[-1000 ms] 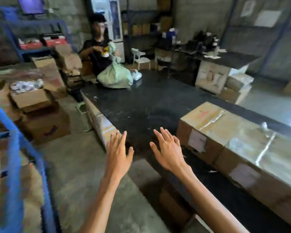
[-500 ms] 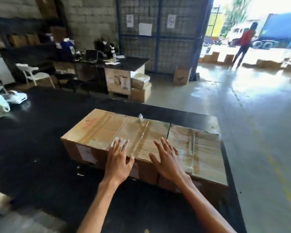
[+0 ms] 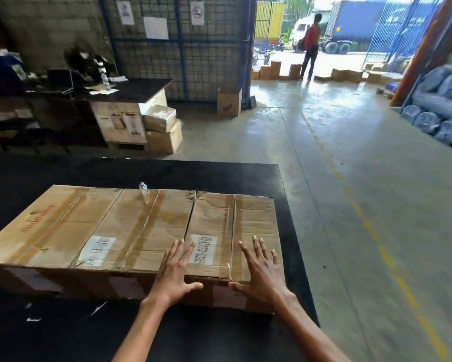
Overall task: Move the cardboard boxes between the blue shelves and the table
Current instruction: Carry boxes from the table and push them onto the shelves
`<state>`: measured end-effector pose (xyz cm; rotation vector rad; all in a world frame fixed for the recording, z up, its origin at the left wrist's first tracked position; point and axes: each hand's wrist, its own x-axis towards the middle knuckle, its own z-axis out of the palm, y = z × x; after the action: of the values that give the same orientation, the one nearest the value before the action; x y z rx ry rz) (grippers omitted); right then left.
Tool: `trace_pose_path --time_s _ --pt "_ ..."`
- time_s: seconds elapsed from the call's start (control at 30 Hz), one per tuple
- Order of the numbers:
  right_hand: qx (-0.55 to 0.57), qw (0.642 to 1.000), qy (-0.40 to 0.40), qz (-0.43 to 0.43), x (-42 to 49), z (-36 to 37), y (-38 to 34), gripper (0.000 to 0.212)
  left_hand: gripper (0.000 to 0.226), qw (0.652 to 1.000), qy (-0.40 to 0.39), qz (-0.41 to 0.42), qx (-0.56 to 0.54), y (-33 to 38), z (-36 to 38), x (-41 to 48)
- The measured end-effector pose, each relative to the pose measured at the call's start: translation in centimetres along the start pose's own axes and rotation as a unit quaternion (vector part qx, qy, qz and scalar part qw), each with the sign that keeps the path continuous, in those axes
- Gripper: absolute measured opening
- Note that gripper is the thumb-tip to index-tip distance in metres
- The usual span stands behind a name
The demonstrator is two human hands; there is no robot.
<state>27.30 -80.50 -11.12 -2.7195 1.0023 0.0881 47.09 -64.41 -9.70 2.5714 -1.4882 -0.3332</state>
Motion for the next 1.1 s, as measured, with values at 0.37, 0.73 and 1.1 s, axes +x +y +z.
trace_pose_path --time_s 0.37,0.73,1.1 --pt "-0.032 0.999 -0.032 0.000 1.4 2.9 5.3 0.127 0.129 0.999 0.038 -0.030 0.023 1.1 5.9 2.1" --pt "0.155 0.977 0.144 0.017 -1.2 3.0 9.6 0.114 0.124 0.930 0.148 0.002 -0.336 3.2 7.8 0.4" --pt "0.444 0.854 0.214 0.166 -3.1 7.6 9.4 0.154 0.104 0.867 0.043 -0.148 -0.474 0.1 11.7 0.9"
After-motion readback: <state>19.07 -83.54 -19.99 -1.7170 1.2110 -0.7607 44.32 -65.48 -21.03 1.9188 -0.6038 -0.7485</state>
